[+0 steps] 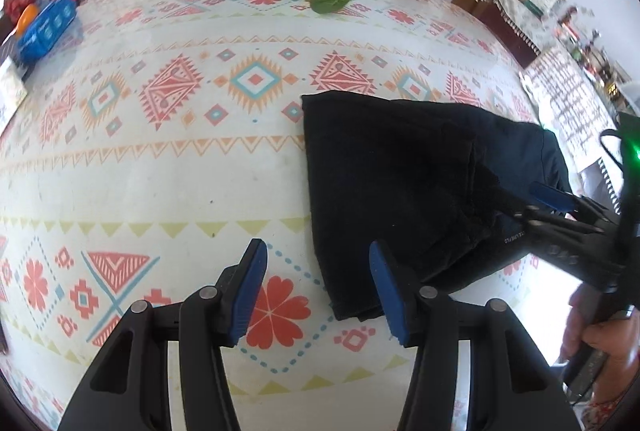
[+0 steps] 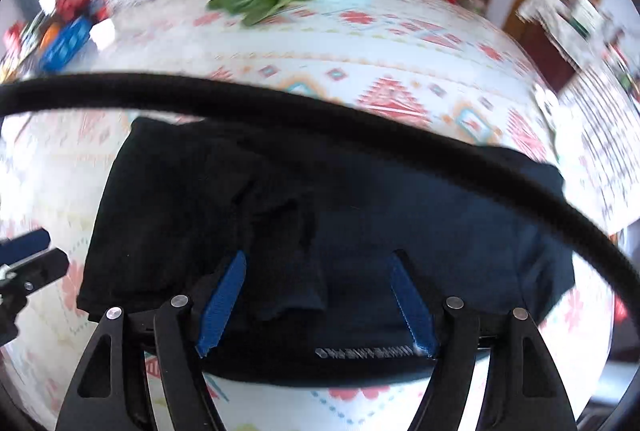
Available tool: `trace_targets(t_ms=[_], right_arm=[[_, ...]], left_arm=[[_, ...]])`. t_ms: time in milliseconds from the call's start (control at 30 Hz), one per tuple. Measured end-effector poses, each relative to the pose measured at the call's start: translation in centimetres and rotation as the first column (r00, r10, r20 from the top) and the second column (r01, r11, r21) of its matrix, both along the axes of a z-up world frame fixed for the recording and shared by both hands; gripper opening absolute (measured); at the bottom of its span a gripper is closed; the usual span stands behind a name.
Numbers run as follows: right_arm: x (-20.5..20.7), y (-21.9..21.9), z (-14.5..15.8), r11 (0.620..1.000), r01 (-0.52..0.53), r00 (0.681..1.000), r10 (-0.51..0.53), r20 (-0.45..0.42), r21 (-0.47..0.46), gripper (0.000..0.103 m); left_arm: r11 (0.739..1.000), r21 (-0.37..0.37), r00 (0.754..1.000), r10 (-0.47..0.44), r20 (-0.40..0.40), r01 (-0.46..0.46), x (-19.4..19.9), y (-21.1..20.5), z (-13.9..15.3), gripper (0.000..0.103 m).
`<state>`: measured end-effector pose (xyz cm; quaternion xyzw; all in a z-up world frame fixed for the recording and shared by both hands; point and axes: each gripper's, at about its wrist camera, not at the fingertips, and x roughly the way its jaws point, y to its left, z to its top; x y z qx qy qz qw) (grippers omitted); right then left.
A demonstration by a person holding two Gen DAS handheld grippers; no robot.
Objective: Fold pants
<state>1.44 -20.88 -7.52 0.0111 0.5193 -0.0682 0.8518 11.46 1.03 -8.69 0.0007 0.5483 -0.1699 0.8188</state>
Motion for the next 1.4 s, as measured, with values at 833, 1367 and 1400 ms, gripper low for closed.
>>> trace_targets(t_ms=[833, 1367, 1400], right_arm=[[-7.3, -11.4, 0.4, 0.984, 0.105, 0.993, -0.112, 0.039, 0.144, 0.08], [-12.9, -22.6, -0.6, 0.887, 0.285, 0.944, -0.326, 0.057, 0.363, 0.081], [-13.1, -23.0, -0.9, 0.878, 0.291, 0.941, -0.335, 0.053, 0.38, 0.081]], left_arm=[[0.99, 0.123, 0.998, -0.063, -0.004, 0.063, 3.3, -14.8, -3.2, 0.06], [0.973, -0.014, 0.973, -0.23, 0.001, 0.23, 3.3, -22.2, 4.3, 0.059], [0.966, -0.016, 0.966, -0.258, -0.003, 0.258, 3.3, -23.7, 4.5, 0.059]])
